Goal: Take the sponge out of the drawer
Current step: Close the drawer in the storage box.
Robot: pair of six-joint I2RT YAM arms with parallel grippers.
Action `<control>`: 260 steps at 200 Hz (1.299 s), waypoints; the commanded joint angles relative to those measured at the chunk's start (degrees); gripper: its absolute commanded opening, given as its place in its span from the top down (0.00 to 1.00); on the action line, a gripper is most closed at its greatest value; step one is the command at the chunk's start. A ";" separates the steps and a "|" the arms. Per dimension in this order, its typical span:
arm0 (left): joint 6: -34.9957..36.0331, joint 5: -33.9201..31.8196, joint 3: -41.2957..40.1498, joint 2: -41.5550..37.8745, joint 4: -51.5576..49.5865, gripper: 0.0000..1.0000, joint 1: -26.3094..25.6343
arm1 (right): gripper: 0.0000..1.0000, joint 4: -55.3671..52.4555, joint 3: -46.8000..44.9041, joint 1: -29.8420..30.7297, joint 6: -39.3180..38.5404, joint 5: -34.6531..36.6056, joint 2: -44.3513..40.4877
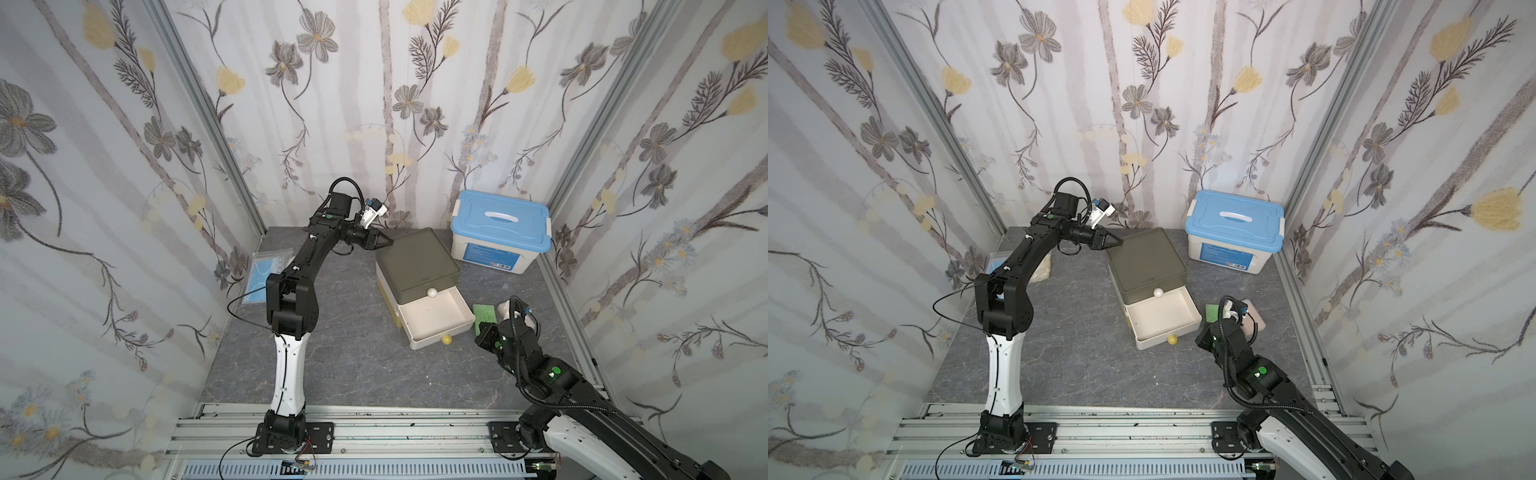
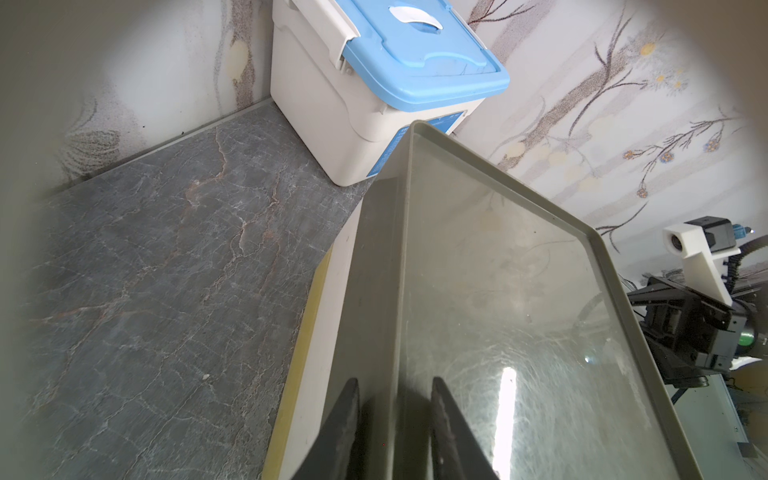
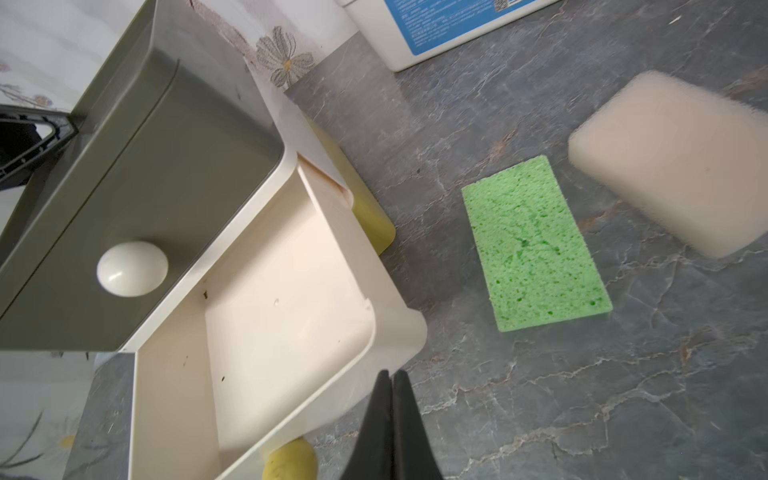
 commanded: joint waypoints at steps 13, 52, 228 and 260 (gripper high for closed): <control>2.83 -7.78 -0.63 0.87 -6.67 0.70 -0.12 | 1.00 5.10 0.32 3.67 1.33 1.09 6.00; 2.89 -7.80 -0.54 0.88 -6.65 0.70 -0.13 | 1.00 8.06 1.82 5.36 0.97 -0.11 10.12; 2.73 -7.04 -0.80 0.87 -6.17 0.70 -0.76 | 1.00 23.15 11.95 8.24 1.68 -2.66 31.05; 2.77 -6.91 -0.89 0.83 -6.18 0.70 -0.69 | 1.00 27.95 14.61 6.97 0.94 -3.26 37.65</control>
